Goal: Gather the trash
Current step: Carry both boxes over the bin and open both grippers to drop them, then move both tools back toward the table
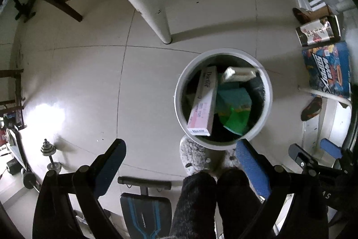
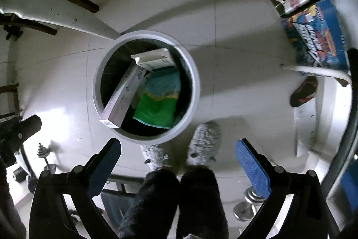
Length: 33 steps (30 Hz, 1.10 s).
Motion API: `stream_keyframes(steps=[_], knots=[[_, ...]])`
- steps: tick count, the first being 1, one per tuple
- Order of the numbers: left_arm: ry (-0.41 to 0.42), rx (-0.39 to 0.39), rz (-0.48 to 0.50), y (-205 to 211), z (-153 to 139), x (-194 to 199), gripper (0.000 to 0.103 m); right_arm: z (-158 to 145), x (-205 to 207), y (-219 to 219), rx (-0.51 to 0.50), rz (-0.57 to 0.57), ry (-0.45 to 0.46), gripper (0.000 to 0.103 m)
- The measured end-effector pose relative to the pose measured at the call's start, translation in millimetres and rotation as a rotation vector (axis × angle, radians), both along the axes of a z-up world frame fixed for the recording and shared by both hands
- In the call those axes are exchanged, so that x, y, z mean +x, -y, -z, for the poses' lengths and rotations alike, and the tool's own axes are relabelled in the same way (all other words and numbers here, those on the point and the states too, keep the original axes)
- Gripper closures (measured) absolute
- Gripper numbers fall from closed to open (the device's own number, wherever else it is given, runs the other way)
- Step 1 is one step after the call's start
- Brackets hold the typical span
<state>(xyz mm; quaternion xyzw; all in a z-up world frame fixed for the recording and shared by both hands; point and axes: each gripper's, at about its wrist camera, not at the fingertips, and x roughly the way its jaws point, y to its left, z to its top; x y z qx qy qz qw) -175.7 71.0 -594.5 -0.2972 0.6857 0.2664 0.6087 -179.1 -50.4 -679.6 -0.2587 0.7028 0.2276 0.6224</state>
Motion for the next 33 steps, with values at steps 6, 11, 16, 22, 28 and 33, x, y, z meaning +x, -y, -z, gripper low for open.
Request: stream_keyframes(steps=[6,11,16,22,28,33], knots=[[0.006,0.003,0.016,12,-30,0,0.002,-38,0,6,-0.002,0.002,0.026,0.0],[0.024,0.001,0.028,20,-61,-2,0.002,-74,-3,11,0.004,0.004,0.052,0.0],[0.045,0.011,0.028,23,-106,-5,0.002,-118,-8,14,0.021,0.004,0.056,0.0],[0.08,0.033,0.039,23,-167,-13,0.002,-190,-20,11,0.058,-0.016,0.076,0.0],[0.127,0.06,0.049,21,-240,-25,0.002,-269,-33,6,0.097,-0.02,0.08,0.0],[0.163,0.082,0.064,15,-292,-30,0.002,-332,-45,2,0.127,-0.028,0.08,0.0]])
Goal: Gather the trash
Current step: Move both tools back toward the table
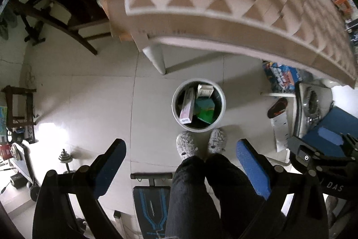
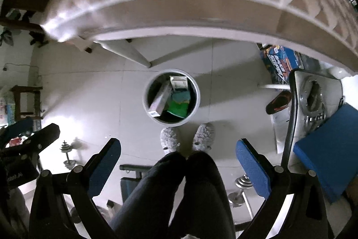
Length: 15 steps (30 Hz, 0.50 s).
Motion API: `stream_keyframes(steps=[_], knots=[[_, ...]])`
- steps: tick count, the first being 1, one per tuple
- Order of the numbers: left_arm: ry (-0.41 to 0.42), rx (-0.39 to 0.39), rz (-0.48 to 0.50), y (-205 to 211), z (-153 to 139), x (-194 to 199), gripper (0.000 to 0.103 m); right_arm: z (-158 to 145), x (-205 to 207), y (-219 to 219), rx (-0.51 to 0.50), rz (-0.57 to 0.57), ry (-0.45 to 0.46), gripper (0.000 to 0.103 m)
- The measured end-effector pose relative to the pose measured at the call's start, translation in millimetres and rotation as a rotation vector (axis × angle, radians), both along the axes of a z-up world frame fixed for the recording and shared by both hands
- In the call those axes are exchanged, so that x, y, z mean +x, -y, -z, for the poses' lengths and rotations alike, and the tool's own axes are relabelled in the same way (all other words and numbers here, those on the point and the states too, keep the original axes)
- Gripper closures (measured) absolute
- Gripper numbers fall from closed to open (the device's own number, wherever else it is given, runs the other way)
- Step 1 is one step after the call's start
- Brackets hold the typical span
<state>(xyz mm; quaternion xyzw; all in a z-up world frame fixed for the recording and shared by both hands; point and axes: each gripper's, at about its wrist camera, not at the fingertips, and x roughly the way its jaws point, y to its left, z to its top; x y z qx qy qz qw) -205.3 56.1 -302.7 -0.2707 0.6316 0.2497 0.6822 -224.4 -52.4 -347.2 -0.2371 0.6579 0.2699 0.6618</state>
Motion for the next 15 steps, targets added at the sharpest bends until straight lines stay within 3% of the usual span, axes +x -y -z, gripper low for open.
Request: stream_keyframes(steps=[4,8,15], knots=[[0.042,0.055,-0.009,-13,-38,11,0.002,-45,4,-3,0.056,0.048,-0.024,0.0],[0.084,0.097,-0.026,-31,-57,41,0.002,-83,30,-11,0.134,0.137,-0.016,0.0],[0.108,0.185,0.014,-62,-69,147,0.002,-118,124,-23,0.205,0.301,-0.005,0.0]])
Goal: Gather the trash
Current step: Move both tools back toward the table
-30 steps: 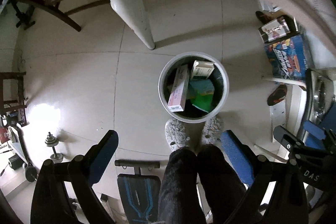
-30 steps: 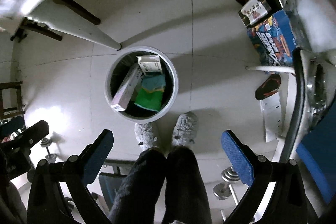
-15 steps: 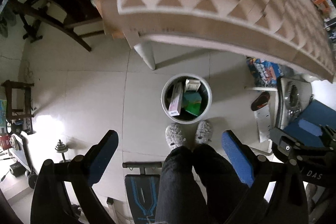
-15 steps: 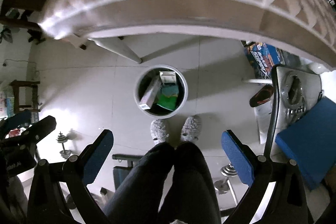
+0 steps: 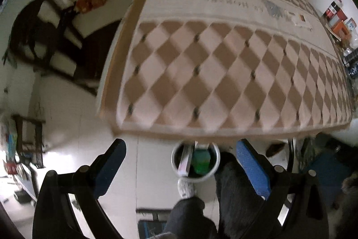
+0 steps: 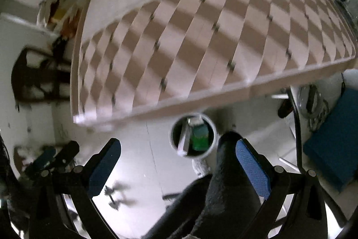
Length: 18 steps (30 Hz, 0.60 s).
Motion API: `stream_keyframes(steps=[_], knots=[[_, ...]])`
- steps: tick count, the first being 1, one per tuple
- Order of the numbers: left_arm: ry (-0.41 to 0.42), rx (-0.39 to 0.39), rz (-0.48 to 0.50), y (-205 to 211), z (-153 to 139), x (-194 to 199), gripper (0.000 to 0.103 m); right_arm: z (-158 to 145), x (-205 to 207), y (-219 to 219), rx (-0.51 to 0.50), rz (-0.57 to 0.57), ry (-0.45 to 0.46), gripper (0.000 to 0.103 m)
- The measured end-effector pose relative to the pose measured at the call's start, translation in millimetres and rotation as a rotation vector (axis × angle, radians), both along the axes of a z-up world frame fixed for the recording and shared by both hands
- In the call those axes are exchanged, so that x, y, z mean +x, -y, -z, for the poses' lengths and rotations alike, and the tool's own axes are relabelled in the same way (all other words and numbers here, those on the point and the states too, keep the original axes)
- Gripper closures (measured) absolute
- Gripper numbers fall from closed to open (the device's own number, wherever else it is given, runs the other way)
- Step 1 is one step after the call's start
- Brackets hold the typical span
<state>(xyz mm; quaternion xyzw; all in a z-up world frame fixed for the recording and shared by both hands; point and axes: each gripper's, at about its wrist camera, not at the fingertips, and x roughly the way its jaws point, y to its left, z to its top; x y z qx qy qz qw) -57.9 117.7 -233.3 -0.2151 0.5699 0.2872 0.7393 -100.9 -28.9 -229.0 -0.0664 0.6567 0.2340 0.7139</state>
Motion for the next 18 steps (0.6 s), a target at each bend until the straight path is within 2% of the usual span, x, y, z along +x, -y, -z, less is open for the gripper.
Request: stream_keyframes(steps=[4,7,10,14,18], knots=[[-0.045,0.012,-0.009,-21,15,77,0.001,-2,95,7,0.004,0.14,-0.003,0.0],[-0.095,-0.019,-0.061,-46,34,146,0.001,1,188,10,0.007,0.266,-0.003,0.0],[-0.137,-0.053,-0.101,-67,50,198,0.001,9,281,8,0.006,0.396,-0.009,0.0],[-0.187,-0.061,-0.125,-95,66,264,0.001,28,387,-6,-0.002,0.545,-0.029,0.0],[-0.214,-0.058,-0.135,-118,74,312,0.001,57,461,-27,-0.027,0.648,-0.064,0.0]])
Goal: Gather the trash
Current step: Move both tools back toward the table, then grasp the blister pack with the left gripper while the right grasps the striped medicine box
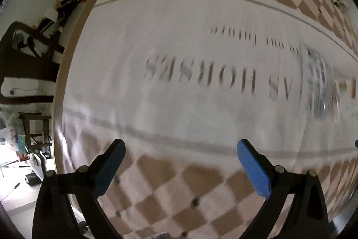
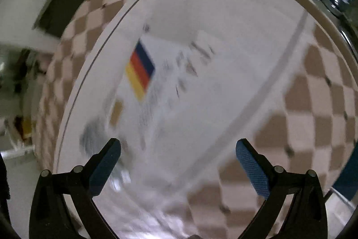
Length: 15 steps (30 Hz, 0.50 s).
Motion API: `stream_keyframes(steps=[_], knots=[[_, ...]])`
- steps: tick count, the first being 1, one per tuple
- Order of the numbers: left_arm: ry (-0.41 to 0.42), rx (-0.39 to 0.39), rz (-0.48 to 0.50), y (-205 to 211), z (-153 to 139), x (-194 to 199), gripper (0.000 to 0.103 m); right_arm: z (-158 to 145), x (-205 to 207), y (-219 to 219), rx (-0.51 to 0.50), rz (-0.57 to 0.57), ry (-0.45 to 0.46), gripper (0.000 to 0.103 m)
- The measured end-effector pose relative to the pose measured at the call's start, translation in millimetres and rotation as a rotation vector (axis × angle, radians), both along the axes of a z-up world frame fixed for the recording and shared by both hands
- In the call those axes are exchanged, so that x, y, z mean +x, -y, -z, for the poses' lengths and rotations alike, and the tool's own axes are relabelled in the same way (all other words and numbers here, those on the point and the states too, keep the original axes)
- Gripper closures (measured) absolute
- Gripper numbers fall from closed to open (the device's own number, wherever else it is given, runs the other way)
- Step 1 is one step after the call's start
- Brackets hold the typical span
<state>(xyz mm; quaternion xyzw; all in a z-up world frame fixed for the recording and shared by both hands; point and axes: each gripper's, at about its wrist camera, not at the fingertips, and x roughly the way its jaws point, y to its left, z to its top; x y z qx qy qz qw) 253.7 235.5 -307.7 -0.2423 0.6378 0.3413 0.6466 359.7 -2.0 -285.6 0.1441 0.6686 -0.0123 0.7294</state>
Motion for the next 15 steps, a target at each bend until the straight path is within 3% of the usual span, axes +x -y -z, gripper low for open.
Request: stream_keyframes(steps=[5,9,12,15], knots=[[-0.027,0.01,0.013,-13,7,37,0.001,24,52,-37,-0.069,-0.012,-0.033,0.0],[-0.026,0.003,0.05,-7,6,60,0.001,35,60,-70,-0.223,-0.109,-0.055,0.001],[0.017,-0.054,0.075,5,4,76,0.001,30,56,-83,-0.235,-0.186,-0.016,0.013],[0.073,-0.137,0.111,23,5,98,0.001,24,51,-81,-0.2,-0.312,-0.017,0.014]])
